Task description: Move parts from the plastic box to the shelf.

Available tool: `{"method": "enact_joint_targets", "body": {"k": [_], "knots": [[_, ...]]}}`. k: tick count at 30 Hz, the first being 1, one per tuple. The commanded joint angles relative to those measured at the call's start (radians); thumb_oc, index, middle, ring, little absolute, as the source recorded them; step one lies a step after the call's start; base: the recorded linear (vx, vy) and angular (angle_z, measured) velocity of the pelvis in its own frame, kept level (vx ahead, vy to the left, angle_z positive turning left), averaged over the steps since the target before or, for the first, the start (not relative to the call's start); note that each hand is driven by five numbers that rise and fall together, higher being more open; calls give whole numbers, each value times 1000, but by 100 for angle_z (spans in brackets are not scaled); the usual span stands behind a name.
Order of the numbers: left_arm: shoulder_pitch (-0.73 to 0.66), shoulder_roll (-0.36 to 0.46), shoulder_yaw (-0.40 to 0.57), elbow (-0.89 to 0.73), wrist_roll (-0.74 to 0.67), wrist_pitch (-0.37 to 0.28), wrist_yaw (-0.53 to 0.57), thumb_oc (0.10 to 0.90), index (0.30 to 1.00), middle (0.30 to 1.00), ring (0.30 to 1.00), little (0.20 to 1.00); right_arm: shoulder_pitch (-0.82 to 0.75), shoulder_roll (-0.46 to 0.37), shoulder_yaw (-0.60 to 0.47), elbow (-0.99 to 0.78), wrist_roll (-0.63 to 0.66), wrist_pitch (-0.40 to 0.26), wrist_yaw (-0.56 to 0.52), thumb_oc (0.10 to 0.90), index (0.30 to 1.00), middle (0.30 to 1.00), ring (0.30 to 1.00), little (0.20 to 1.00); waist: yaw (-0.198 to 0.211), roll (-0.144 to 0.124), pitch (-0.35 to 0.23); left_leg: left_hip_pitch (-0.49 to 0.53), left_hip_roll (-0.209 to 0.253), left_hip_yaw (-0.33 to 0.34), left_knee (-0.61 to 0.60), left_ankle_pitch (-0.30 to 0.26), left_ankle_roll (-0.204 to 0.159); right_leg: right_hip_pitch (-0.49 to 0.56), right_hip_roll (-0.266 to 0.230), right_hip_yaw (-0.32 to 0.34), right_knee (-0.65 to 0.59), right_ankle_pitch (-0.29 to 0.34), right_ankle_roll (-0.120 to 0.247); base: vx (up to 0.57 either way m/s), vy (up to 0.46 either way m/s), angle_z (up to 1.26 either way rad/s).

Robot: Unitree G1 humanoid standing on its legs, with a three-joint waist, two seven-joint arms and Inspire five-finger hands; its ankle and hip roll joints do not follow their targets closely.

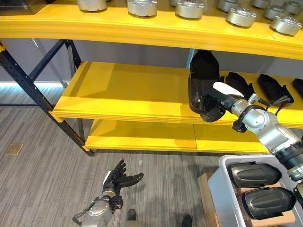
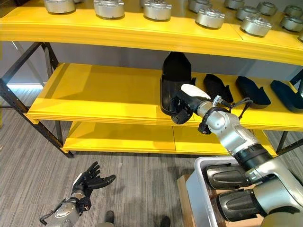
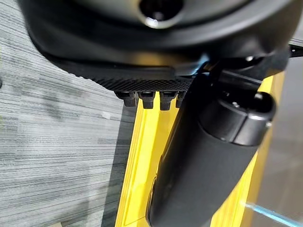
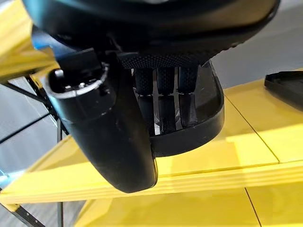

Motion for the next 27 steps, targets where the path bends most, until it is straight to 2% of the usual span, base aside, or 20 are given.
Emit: {"method": "enact_joint_targets", "body": {"k": [1,9,16,19,21,27], "knots": [[-65,109,-19,-103,-41,-110,-7,900,1000,1000,1000,1000,-268,-36,26,32,42,-41,-84,400,300,300,300,300,19,-38,-38,-27,63,-32,80,-61,4,-99,-90,85,169,-44,15,-75,-20,9],[-75,142,-20,-141,-78,-133,-10,900,1000,1000,1000,1000,-460,-68,145,113,89,-56,-89,400,300,300,300,300,41,-19,22,-142,63,-49,155,-61,-4,-218,-99,79,255,-62,14,-75,-27,6],[-65,161,-14,-200,-134,-151,-24,900,1000,1000,1000,1000,-614,-156,269,204,115,-76,-90,400,300,300,300,300,64,2,72,-249,47,-79,217,-64,-13,-328,-110,76,345,-85,11,-42,-24,14],[-59,159,-13,-215,-143,-156,-24,900,1000,1000,1000,1000,-641,-169,286,225,119,-78,-94,400,300,300,300,300,67,7,77,-266,46,-84,220,-64,-13,-351,-110,82,362,-91,10,8,-22,15],[-46,163,-10,-232,-156,-162,-25,900,1000,1000,1000,1000,-739,-214,370,257,126,-88,-93,400,300,300,300,300,79,18,95,-290,48,-100,203,-52,-12,-397,-108,83,394,-105,6,38,-63,8],[-42,165,-2,-242,-173,-170,-20,900,1000,1000,1000,1000,-832,-239,447,297,132,-97,-95,400,300,300,300,300,90,24,109,-311,50,-113,181,-38,-12,-447,-106,80,421,-112,3,5,-29,6]]}}
